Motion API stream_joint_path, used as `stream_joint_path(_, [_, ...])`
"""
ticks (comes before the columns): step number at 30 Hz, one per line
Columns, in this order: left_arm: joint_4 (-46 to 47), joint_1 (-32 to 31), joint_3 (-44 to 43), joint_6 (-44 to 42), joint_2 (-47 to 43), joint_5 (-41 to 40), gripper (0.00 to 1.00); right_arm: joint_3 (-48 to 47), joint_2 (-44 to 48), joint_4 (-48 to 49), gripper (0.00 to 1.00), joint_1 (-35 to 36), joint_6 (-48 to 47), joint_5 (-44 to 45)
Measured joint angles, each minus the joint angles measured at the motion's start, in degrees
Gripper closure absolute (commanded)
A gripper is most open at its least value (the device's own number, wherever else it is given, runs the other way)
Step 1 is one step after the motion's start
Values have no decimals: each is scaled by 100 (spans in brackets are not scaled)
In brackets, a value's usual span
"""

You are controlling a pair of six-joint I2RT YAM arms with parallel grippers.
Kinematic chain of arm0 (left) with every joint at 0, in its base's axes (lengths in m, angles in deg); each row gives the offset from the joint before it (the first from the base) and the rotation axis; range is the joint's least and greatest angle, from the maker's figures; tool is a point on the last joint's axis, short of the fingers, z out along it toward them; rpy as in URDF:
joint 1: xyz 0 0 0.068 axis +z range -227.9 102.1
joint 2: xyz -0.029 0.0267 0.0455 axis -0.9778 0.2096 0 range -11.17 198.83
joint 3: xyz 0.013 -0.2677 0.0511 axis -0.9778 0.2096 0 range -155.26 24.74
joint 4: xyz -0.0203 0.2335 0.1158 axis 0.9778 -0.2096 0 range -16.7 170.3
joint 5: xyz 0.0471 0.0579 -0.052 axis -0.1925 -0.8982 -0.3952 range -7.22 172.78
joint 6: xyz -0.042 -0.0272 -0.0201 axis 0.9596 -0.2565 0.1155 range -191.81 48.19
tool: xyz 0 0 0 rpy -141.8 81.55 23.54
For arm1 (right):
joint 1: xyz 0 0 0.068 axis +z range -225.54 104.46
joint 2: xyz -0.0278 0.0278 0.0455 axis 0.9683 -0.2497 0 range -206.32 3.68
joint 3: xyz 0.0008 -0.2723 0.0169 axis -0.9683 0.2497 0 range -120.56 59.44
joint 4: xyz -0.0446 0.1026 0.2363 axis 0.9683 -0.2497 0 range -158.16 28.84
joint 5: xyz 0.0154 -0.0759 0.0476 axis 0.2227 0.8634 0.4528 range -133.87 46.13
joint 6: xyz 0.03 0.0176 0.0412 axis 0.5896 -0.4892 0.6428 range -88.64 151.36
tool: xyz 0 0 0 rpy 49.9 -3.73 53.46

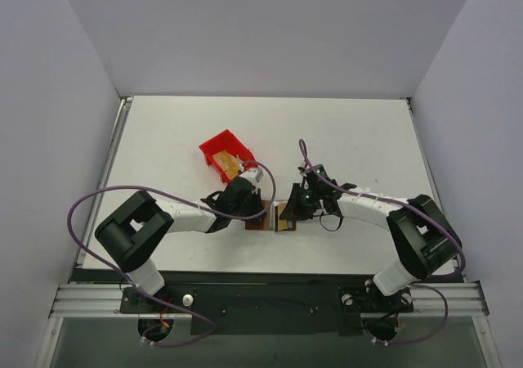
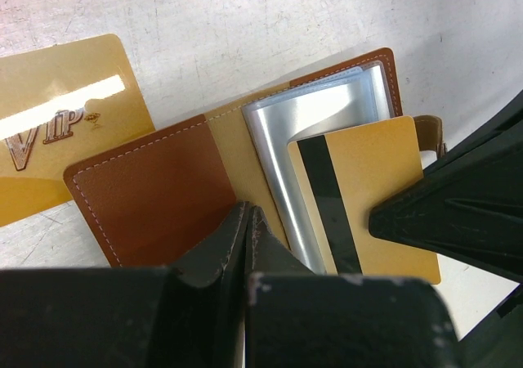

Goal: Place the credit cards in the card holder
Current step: Open the card holder at the center of the board.

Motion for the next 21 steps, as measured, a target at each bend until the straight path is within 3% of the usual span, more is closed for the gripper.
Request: stream_joint_path(21, [-446, -22, -273, -4, -118, 149, 100, 87, -247, 446, 100, 4, 168, -149])
